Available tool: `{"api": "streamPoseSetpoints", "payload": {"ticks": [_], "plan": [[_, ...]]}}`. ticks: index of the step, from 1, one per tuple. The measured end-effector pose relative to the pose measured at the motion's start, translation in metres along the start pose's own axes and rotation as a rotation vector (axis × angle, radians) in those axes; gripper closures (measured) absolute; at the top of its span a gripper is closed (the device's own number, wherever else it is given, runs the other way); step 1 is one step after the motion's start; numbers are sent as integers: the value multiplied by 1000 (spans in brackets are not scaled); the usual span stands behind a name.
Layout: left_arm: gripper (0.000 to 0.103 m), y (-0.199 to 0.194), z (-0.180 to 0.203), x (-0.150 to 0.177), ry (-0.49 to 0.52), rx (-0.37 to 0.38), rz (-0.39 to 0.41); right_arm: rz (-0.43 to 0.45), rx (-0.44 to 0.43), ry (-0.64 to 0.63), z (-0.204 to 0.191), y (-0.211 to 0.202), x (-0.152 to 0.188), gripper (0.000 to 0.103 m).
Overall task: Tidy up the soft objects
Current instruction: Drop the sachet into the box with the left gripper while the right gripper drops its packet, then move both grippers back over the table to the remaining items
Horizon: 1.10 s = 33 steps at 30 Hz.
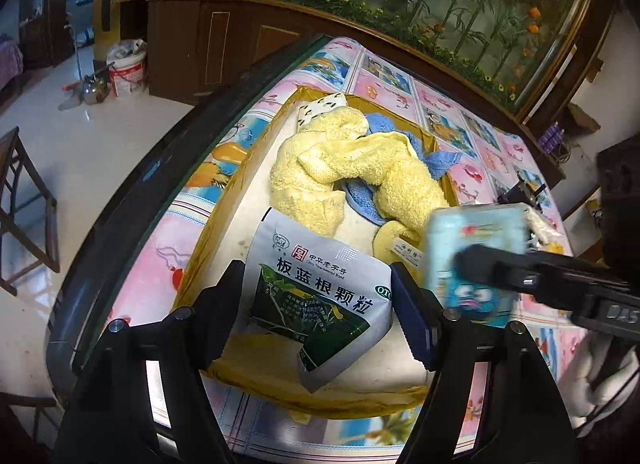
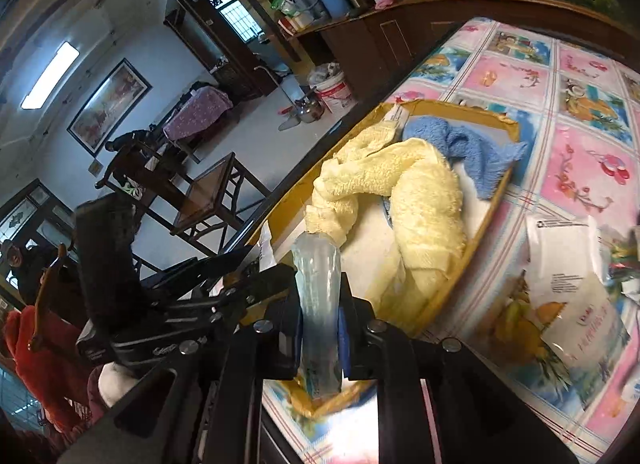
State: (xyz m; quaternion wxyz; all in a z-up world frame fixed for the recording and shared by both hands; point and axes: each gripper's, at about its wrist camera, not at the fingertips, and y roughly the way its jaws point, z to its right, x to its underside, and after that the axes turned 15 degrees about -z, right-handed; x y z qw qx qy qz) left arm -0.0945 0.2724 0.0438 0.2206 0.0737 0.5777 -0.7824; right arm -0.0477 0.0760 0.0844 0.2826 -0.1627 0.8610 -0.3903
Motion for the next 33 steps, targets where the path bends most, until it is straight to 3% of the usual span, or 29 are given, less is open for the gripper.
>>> {"api": "streamPoseSetpoints", "payload": {"ticks": [3, 6, 9, 11, 14, 15, 18, 20, 23, 26, 28, 33], "plan": [[30, -1, -3, 0, -10, 26, 5, -54, -3, 77, 15, 23, -13, 86], [30, -6, -6, 4, -10, 27, 18, -4, -32, 104, 28, 9, -11, 86], [30, -15, -8, 8, -24, 35, 54, 64, 25, 110, 33, -10, -17, 86], [30, -21, -9, 12, -37, 42, 79, 92, 116, 110, 33, -14, -28, 86], [30, -28, -13, 17, -54, 64, 103, 76, 195, 106, 33, 7, -48, 86], [30, -29, -14, 19, -60, 73, 106, 36, 180, 105, 33, 19, -52, 86], [30, -30, -16, 21, -51, 70, 99, -50, 16, 44, 15, 36, -47, 86], [28, -26, -14, 20, -32, 49, 71, -62, 58, -5, 1, 33, -34, 86], [28, -19, -6, 17, -12, 55, 55, 13, 107, -12, 2, 8, -13, 86], [27, -17, -4, 12, -35, 119, 59, 95, 137, 13, 15, -22, 11, 79], [20, -15, -6, 8, -47, 168, 54, 134, 127, 23, 25, -37, 24, 74], [20, -9, -17, 3, -105, 391, -6, 172, 102, 11, 34, -45, 40, 74]]}}
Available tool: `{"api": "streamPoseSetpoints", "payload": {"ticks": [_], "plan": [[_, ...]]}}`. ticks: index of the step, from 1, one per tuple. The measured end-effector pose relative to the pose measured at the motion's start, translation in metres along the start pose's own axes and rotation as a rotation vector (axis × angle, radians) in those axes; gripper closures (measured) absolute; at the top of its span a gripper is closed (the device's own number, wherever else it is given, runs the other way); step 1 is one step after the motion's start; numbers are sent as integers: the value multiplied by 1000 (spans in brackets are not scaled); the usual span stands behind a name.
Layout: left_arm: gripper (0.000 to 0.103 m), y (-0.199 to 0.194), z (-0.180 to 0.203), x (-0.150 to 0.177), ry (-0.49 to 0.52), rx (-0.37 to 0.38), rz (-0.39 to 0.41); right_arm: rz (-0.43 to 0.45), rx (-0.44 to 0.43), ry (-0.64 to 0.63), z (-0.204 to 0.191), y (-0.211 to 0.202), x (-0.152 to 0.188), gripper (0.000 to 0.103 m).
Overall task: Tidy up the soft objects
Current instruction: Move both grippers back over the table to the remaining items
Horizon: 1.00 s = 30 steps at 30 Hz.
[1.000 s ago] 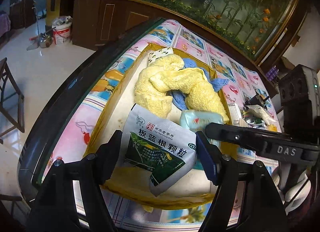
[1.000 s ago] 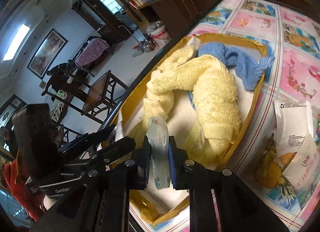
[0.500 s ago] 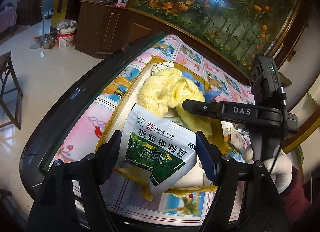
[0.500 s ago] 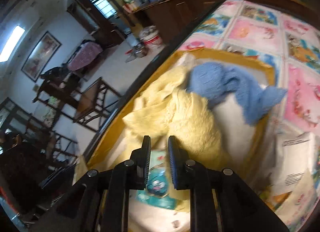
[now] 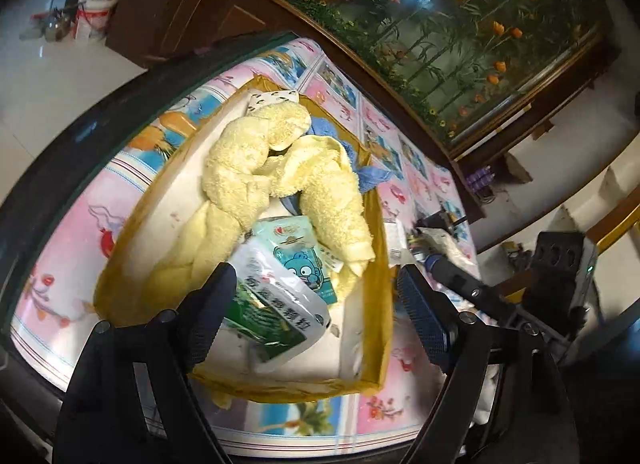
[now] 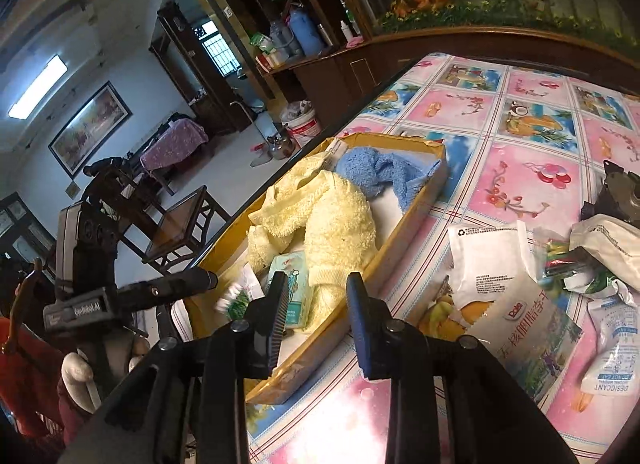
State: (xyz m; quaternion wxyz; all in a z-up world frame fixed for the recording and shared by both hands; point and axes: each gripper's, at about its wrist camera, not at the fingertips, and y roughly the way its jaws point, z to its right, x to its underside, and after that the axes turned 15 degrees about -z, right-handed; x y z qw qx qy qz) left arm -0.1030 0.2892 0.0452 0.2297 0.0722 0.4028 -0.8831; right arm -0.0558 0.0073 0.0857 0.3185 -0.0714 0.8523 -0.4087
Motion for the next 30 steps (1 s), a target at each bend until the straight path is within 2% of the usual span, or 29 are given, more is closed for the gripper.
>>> {"api": "streamPoseSetpoints", "payload": {"ticks": [5, 7, 9, 11, 12, 13, 15, 16, 17, 18, 19, 22, 24, 25, 28, 30], "plan": [[20, -36, 2, 9, -78, 21, 124, 6, -43, -13, -2, -4, 4, 74], [20, -55, 13, 14, -81, -67, 194, 15, -43, -22, -6, -8, 8, 74], [20, -76, 31, 23, -65, -214, 286, 24, -37, -29, -6, -10, 9, 74], [19, -96, 58, 38, -5, -337, 424, 32, -32, -32, -5, -12, 11, 74], [13, -104, 74, 48, 55, -357, 506, 35, -30, -28, -3, -13, 12, 74], [0, -109, 86, 57, 124, -329, 572, 40, -30, -23, -1, -14, 13, 74], [0, -106, 99, 71, 283, -138, 619, 48, -28, -13, 3, -16, 15, 74], [0, -94, 102, 73, 336, -32, 567, 52, -24, -5, 6, -17, 16, 74], [0, -76, 106, 69, 354, 19, 455, 57, -20, 7, 10, -18, 18, 74], [0, -56, 111, 64, 347, -1, 349, 61, -18, 19, 13, -19, 20, 74], [1, -39, 116, 64, 347, -39, 296, 63, -14, 33, 18, -21, 22, 74], [1, -11, 131, 72, 368, -170, 273, 63, 11, 69, 33, -26, 30, 74], [1, 0, 139, 74, 363, -226, 253, 64, 32, 95, 43, -30, 37, 74], [1, 6, 142, 73, 352, -232, 219, 65, 41, 107, 49, -32, 40, 74], [1, 29, 137, 75, 345, -161, 86, 73, 61, 151, 69, -39, 48, 74], [1, 45, 143, 85, 375, -209, 62, 91, 65, 182, 81, -49, 53, 74]]}}
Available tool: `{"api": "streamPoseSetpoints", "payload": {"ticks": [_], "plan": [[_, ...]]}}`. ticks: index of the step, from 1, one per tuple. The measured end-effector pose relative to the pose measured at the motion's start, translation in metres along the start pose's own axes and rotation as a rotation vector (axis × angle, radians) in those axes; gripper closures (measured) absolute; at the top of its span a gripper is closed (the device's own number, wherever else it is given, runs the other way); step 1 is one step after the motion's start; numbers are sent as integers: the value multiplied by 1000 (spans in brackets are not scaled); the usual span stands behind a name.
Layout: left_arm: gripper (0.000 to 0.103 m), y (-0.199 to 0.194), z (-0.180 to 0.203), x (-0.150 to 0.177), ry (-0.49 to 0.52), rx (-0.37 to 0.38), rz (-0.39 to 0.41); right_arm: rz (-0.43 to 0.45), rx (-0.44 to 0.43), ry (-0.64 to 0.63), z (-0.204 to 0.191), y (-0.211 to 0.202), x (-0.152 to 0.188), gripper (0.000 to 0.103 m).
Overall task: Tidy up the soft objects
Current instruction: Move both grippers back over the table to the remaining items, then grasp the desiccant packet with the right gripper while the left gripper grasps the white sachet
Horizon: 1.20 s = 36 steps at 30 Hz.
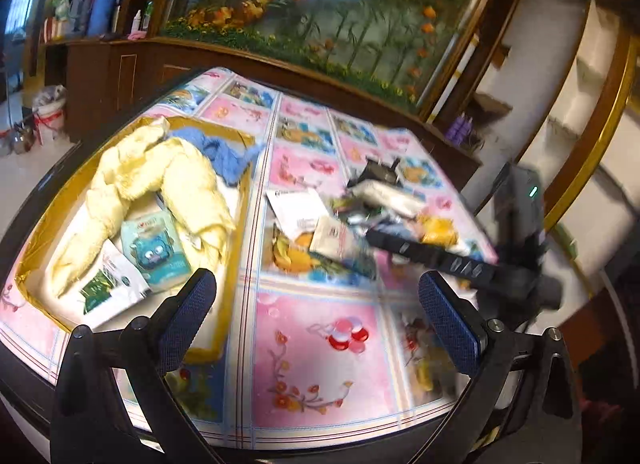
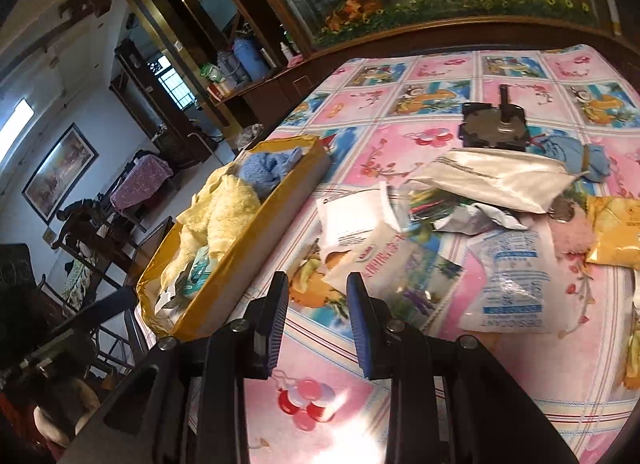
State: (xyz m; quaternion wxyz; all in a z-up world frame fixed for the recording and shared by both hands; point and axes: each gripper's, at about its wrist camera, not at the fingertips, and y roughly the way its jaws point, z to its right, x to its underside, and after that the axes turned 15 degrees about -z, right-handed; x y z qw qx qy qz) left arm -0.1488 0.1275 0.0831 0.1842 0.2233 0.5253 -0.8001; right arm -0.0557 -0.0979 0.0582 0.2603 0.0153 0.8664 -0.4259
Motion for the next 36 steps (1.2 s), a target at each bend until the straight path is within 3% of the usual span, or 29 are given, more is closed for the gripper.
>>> {"api": "streamPoseSetpoints", "payload": {"ticks": [6, 8, 13, 16, 19, 25, 31, 36], "plan": [[1, 24, 21, 7, 22, 91, -67, 105, 67, 88, 33, -52, 13, 74], [1, 37, 24, 10, 28, 85, -137, 132, 119, 113, 47, -69, 18, 73], [1, 44, 22, 12, 22, 115, -177, 126, 224, 178, 81, -82, 9, 72], [1, 41, 18, 11, 13, 111, -165, 55, 213, 176, 89, -66, -8, 66], [1, 41, 17, 9, 9, 101, -164, -24, 208, 172, 92, -37, -19, 66], [1, 41, 25, -8, 21, 109, -159, -102, 293, 119, 72, 10, -28, 64], [1, 70, 47, -37, 64, 19, -166, -150, 307, 91, 72, 13, -16, 70], [1, 117, 43, -66, 8, -76, -185, -155, 312, 120, 84, -14, 12, 70]]}}
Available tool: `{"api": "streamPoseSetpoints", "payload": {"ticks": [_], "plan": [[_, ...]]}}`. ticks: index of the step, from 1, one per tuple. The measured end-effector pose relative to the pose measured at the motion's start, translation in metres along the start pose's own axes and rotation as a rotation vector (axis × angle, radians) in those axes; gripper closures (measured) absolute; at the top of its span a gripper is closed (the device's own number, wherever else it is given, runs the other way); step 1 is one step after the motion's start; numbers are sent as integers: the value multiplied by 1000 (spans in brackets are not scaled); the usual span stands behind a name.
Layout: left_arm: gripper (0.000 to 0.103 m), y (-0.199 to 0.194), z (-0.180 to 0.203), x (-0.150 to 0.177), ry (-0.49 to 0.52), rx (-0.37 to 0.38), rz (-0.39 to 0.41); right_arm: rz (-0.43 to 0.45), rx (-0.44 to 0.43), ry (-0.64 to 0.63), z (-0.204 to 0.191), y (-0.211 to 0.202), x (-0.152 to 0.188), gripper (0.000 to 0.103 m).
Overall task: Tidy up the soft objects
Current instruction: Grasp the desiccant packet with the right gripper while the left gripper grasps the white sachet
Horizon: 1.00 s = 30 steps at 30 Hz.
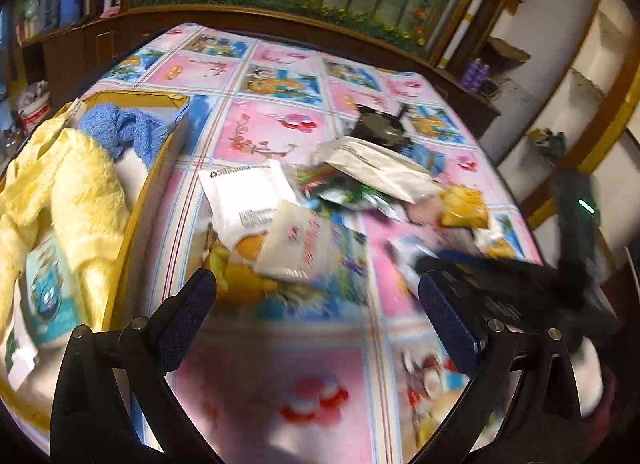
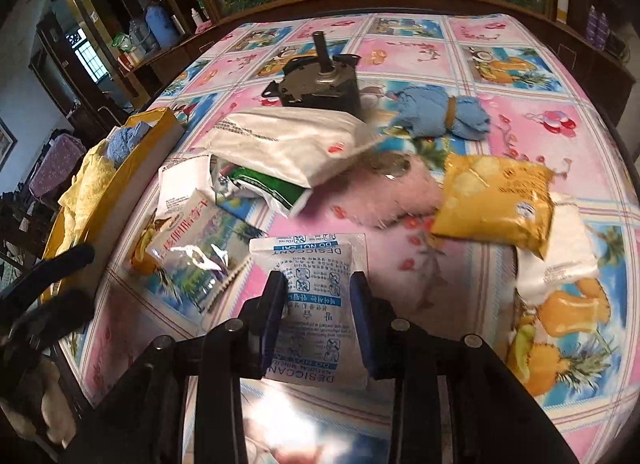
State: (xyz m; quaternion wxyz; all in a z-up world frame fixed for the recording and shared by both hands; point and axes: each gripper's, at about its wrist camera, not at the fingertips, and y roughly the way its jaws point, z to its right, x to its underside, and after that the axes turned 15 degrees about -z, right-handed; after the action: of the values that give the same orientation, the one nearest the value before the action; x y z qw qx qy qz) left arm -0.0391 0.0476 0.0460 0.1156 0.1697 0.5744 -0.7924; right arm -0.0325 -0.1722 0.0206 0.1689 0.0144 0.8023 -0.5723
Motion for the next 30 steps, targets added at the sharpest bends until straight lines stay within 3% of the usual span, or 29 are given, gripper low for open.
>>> {"api": "streamPoseSetpoints", "payload": {"ticks": [4, 7, 8, 10, 14, 18, 24, 27, 30], "plan": [[1, 32, 10, -29, 8, -101, -2, 3, -37, 31, 19, -9, 16, 70], [1, 57, 23, -36, 87, -136, -66, 14, -50, 35, 25, -12, 21, 69], [6, 67, 28, -33, 124, -129, -121, 17, -52, 34, 26, -12, 22, 69], [18, 68, 39, -20, 222, -161, -133, 19, -48, 27, 22, -11, 19, 69], [18, 50, 53, 15, 387, -61, -219, 24, -55, 15, 22, -11, 20, 69], [17, 15, 52, 44, 497, -23, -183, 21, -77, 20, 27, -11, 21, 65], [16, -5, 32, 56, 439, -28, -128, 22, -134, 45, 31, -15, 22, 54], [16, 9, 29, 52, 400, -45, -153, 24, -104, 26, 24, -17, 21, 43], [16, 23, 32, 54, 390, -78, -164, 11, -49, 1, 13, -13, 17, 42]]}}
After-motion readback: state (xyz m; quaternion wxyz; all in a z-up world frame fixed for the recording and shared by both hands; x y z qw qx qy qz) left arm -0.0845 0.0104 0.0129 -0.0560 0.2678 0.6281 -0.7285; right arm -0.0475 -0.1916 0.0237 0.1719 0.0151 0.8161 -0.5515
